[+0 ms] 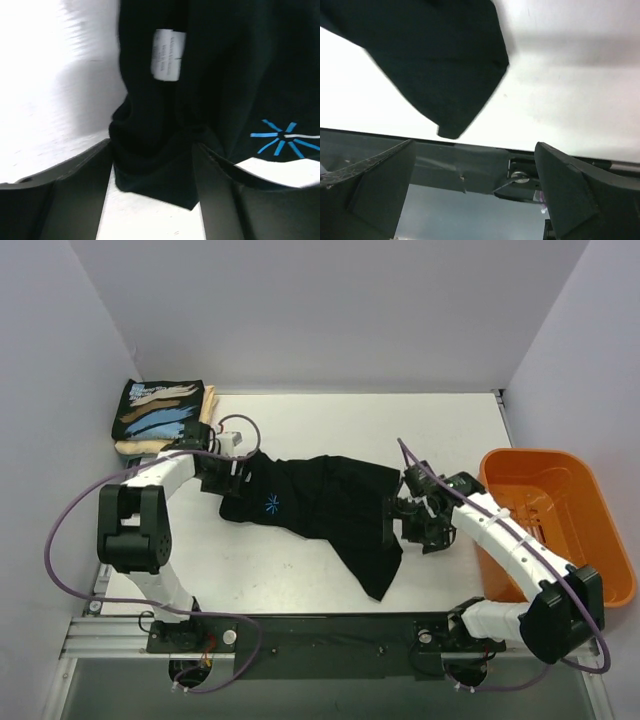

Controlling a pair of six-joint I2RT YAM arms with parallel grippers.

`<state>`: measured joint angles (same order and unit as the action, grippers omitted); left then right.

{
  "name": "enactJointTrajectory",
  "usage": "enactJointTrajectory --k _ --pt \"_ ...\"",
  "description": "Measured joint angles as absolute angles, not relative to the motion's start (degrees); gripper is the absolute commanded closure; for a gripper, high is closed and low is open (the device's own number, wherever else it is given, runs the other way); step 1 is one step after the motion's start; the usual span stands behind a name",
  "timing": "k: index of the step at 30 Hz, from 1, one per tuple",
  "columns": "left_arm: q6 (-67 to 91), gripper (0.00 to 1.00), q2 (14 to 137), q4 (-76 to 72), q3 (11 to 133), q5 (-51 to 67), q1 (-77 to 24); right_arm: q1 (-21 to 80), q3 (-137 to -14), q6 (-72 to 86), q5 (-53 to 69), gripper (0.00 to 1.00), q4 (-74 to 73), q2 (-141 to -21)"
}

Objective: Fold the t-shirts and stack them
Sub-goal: Flatten out the tshirt

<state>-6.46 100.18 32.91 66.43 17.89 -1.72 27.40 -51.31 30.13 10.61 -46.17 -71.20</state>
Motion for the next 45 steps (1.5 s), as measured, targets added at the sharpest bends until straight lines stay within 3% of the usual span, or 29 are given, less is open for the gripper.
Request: enactJointTrajectory --k 1,2,3,7,12,15,19,24,26,35,45 --pt "-6.5 0.55 100.6 32.5 66.5 18.0 -2.6 27.4 -54.0 29.6 10.2 0.03 -47.1 -71.1" --pt "-6.4 0.84 101.1 32.3 66.5 18.3 -3.4 27.5 -57.8 28.7 9.6 0.03 -47.7 -71.6" --pt "-6.5 1.0 101.4 32.2 66.3 18.4 -3.7 27.9 -61.8 27.6 9.0 0.04 -47.4 -72.6" --pt "-7.8 1.0 101.4 32.1 65.7 19.0 -2.0 31.0 -78.1 22.3 8.6 0.08 -42.1 -81.8" --pt "-10.5 1.0 97.2 37.8 68.3 21.4 -0.3 34.3 -98.7 18.6 16.3 0.09 -33.8 -102.2" --pt "-14.1 1.0 93.7 44.4 79.0 21.5 -1.4 34.6 -104.5 18.0 21.3 0.09 -31.0 -110.6" --pt "-21.6 1.0 90.2 50.8 103.6 20.8 -4.6 34.4 -107.5 16.5 25.2 0.08 -30.9 -113.0" --pt "-29.5 1.0 92.4 59.7 144.0 19.5 -14.2 32.4 -105.9 16.2 28.6 0.08 -26.8 -105.1" --pt "-32.4 1.0 90.5 59.6 150.9 18.7 -19.7 30.0 -102.2 16.2 29.6 0.07 -24.8 -97.6" --pt "-38.8 1.0 88.1 63.8 156.0 19.5 -32.5 25.7 -87.1 9.7 29.8 0.04 -22.1 -66.3" --pt "-42.1 1.0 98.2 67.3 143.3 19.2 -35.2 25.8 -74.1 7.3 30.7 0.04 -23.4 -64.7"
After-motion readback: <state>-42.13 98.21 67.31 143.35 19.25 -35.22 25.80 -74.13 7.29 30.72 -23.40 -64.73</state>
